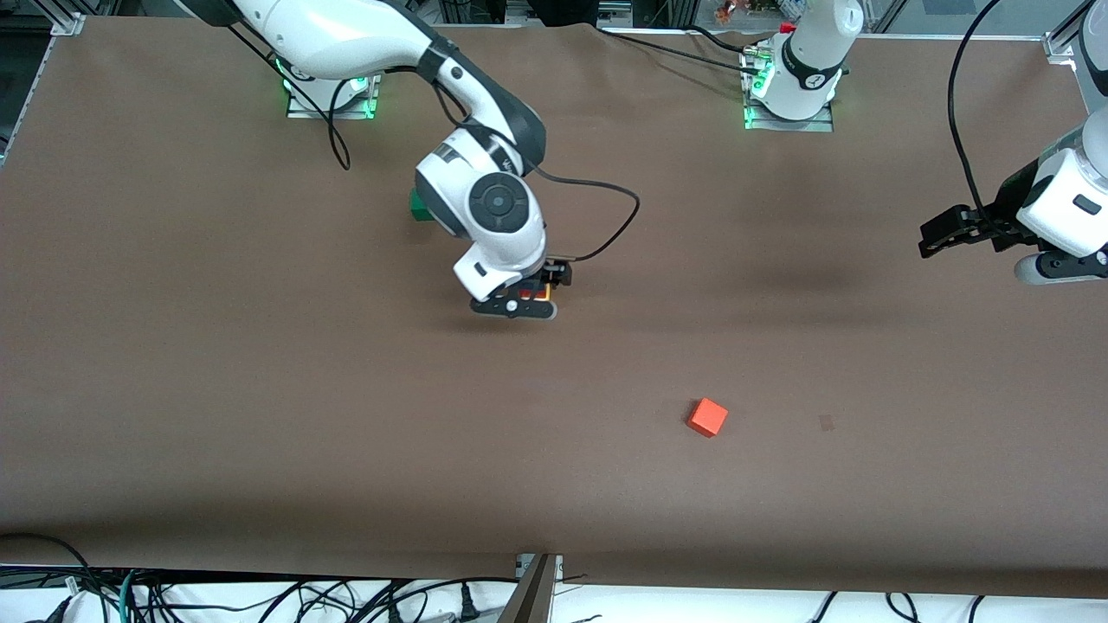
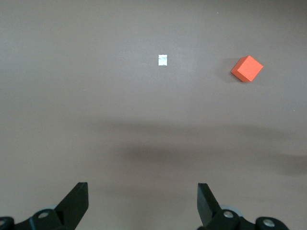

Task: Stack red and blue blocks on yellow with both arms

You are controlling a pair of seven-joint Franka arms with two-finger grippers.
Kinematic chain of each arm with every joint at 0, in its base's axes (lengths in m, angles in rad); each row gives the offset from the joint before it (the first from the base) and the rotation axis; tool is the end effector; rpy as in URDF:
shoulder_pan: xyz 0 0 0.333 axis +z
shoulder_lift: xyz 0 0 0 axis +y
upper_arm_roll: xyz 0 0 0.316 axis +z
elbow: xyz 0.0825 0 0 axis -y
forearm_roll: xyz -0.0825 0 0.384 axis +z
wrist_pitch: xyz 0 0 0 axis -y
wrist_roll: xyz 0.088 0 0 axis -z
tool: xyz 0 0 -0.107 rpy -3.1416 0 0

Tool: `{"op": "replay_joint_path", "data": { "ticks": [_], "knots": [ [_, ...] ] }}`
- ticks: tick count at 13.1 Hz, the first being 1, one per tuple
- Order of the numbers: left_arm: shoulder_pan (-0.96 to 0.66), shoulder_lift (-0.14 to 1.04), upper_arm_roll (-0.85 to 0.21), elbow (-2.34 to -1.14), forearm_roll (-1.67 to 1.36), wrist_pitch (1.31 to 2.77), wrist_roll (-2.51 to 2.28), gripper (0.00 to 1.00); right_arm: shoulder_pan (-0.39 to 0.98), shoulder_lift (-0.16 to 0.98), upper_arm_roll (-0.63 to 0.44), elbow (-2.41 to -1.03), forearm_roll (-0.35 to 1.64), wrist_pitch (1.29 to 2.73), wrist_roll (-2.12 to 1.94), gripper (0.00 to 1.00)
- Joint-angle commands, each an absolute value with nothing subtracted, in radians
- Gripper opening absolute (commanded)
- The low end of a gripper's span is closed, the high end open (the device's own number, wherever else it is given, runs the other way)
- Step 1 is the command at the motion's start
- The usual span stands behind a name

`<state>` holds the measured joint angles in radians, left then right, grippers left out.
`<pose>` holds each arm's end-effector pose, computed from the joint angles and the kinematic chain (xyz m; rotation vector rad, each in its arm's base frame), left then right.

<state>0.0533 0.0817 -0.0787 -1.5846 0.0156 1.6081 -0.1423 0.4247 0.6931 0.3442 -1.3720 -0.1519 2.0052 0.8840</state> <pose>0.5796 -0.0114 0.5749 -3.1211 -0.1811 0.0891 0.5617 0.4582 0.3220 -3.0935 0.1879 0.1135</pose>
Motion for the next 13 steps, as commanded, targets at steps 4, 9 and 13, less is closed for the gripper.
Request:
{"op": "replay_joint_path", "data": {
  "ticks": [4,9,13],
  "knots": [
    [0.058,0.086,-0.087,-1.565,-0.002,1.612,-0.132,1.0,0.318,0.504,0.348,-1.362,-0.126,1.847,0.854,1.0],
    [0.058,0.089,-0.087,-1.56,-0.003,1.612,-0.13,1.0,0.258,0.342,0.283,-1.385,-0.02,1.666,0.697,1.0],
    [0.057,0.089,-0.087,-1.56,-0.003,1.612,-0.13,1.0,0.252,0.163,0.155,-1.491,0.024,1.543,0.534,1.0]
  ]
}}
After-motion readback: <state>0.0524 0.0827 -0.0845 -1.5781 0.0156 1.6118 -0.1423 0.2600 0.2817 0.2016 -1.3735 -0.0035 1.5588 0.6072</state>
